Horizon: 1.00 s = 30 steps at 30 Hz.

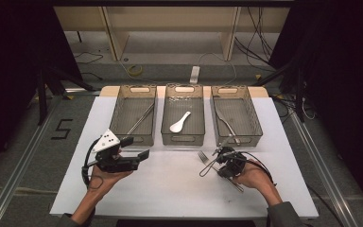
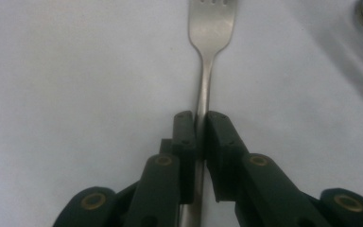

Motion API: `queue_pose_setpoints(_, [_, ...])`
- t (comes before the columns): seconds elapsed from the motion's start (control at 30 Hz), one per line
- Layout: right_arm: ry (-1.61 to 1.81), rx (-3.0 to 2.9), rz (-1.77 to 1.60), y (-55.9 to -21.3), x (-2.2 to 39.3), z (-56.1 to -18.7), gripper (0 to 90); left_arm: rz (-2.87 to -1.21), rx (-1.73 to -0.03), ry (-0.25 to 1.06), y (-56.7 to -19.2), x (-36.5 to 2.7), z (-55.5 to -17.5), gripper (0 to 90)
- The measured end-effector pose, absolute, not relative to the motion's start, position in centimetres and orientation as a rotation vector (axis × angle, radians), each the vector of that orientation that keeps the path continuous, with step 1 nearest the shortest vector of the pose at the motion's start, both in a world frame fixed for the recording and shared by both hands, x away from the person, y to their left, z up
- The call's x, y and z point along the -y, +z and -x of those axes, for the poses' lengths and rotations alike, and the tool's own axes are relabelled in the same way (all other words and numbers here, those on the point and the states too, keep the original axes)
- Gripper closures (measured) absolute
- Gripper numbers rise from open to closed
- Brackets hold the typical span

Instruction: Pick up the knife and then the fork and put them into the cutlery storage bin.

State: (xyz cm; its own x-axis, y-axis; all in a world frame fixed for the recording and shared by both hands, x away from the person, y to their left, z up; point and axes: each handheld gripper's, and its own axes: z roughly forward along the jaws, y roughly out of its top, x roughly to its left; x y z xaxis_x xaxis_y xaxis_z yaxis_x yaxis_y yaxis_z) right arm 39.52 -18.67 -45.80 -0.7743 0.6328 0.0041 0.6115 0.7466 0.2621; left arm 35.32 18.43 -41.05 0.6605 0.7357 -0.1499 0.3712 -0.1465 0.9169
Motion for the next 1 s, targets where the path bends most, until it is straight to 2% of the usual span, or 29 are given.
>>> queue_pose_setpoints(0.43, [0.398,-2.871,-1.021,-45.6,18.8,-39.6,84.8,-1.749,-0.899,0.401,-41.0,-18.5,-35.4,18.8])
queue_pose_setpoints(1.0, [0.686,-2.852,-1.07,-43.5,21.0,-39.9,84.9,-1.746,-0.902,0.397,-41.0,-18.6,-35.4,18.8])
